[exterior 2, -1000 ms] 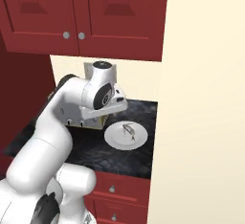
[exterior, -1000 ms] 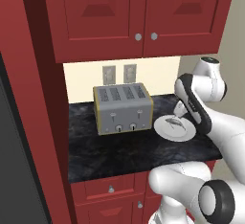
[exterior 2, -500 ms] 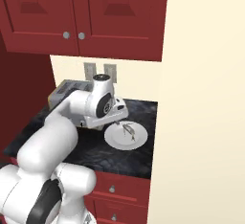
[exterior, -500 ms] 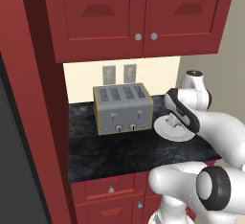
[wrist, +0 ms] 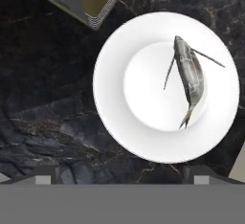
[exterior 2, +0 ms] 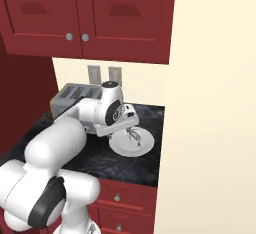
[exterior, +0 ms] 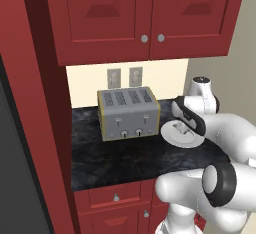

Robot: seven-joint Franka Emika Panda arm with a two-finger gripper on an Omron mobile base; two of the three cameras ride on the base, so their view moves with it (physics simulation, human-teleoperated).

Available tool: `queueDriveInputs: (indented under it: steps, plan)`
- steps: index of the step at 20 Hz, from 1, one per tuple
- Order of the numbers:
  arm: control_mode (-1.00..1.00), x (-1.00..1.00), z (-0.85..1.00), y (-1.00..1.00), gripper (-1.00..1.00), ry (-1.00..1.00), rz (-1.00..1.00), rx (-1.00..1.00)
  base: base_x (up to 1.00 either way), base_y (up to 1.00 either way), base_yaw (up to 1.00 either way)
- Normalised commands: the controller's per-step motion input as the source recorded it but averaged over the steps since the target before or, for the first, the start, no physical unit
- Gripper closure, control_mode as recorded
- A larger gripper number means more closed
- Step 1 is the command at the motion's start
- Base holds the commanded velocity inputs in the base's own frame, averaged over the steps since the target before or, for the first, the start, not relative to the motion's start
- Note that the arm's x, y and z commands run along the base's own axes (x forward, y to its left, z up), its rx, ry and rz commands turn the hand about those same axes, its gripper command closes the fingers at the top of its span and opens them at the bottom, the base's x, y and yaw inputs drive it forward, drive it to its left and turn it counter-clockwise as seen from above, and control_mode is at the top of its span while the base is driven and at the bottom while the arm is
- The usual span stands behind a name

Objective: Place the fish on the top rack of the oven, and slide the tray back inside. Close the oven door.

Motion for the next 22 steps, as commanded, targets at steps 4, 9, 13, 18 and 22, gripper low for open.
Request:
queueDriveInputs:
  steps: [4,9,13,18,22]
  plan:
    - [-1.0,0.16,-0.13,-0.67,-1.0,0.03,0.0,-0.03,0.0,0.0,0.0]
    - [-1.0,0.32,-0.32,-0.26,-1.0,0.0,0.03,-0.03,0.0,0.0,0.0]
    - [-1.0,0.55,-0.27,0.0,-1.0,0.0,0.0,0.0,0.0,0.0,0.0]
    - [-1.0,0.6,-0.29,-0.02,-1.0,0.0,0.02,0.0,0.0,0.0,0.0]
    - [-1.0,0.47,-0.28,-0.07,-1.0,0.0,0.02,0.0,0.0,0.0,0.0]
